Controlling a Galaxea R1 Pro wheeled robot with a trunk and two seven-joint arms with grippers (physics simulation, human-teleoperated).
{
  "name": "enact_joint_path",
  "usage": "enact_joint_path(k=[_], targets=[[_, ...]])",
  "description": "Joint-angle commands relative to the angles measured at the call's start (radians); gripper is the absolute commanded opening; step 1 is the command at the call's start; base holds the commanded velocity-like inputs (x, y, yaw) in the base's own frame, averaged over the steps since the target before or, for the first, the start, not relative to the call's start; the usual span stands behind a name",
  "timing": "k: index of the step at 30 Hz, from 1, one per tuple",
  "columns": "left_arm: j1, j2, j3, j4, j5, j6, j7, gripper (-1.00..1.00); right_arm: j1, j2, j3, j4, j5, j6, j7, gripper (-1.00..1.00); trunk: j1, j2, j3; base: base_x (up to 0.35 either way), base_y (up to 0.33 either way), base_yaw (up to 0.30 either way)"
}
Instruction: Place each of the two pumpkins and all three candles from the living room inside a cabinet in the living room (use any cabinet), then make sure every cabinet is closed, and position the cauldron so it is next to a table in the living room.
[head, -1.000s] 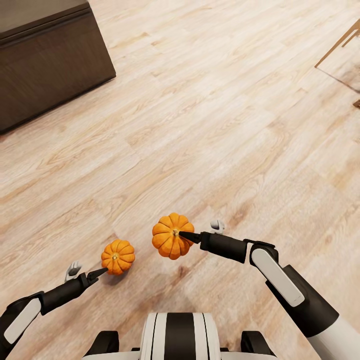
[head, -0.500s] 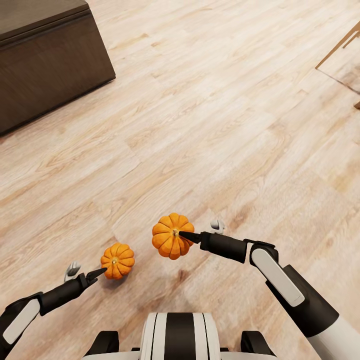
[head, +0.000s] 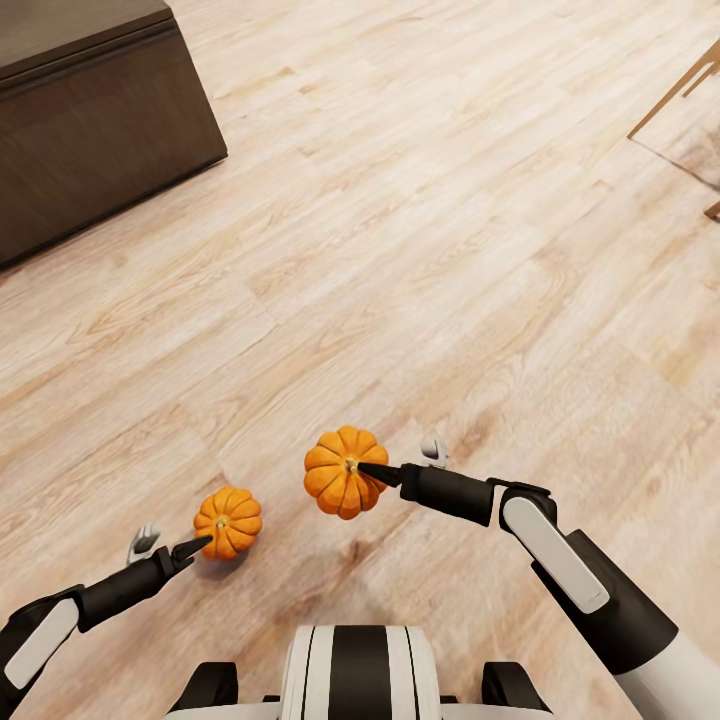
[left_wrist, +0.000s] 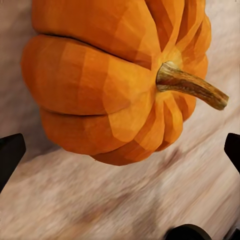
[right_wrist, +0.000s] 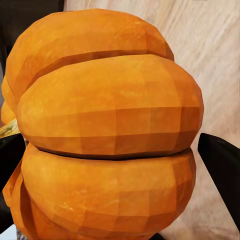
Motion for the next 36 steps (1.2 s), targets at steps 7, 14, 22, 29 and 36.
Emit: enact_joint_path(k=[7,14,22,29,36], targets=[[0.0,0.004,-0.002,0.002,0.011,0.007,0.003,1.0,-0.001,-0.001,0.001,0.0,-0.002,0.002,0.003,-1.0,0.0,0.0,0.0,0.043,0.034,0.0],[0.0,0.007,-0.001,0.008,0.011,0.005,0.013,1.0,-0.001,-0.001,0.001,0.0,-0.002,0.002,0.003,-1.0,0.0,0.0,0.0,0.001,0.013,0.0],[0.0,0.005,0.037,0.018,0.007,0.002,0.012,1.0,-0.001,-0.001,0.001,-0.001,-0.002,0.002,0.003,-1.0,0.002,-0.001,-0.016,0.0,0.0,0.0],[0.0,0.004,0.038,0.019,0.005,0.002,0.011,1.0,-0.001,-0.001,0.001,-0.001,-0.002,0.002,0.003,-1.0,0.004,-0.002,-0.031,0.0,0.0,0.0],[0.0,0.003,0.038,0.019,0.004,0.002,0.011,1.0,-0.001,-0.001,0.001,-0.001,-0.002,0.002,0.003,-1.0,0.005,-0.003,-0.047,0.0,0.0,0.0]])
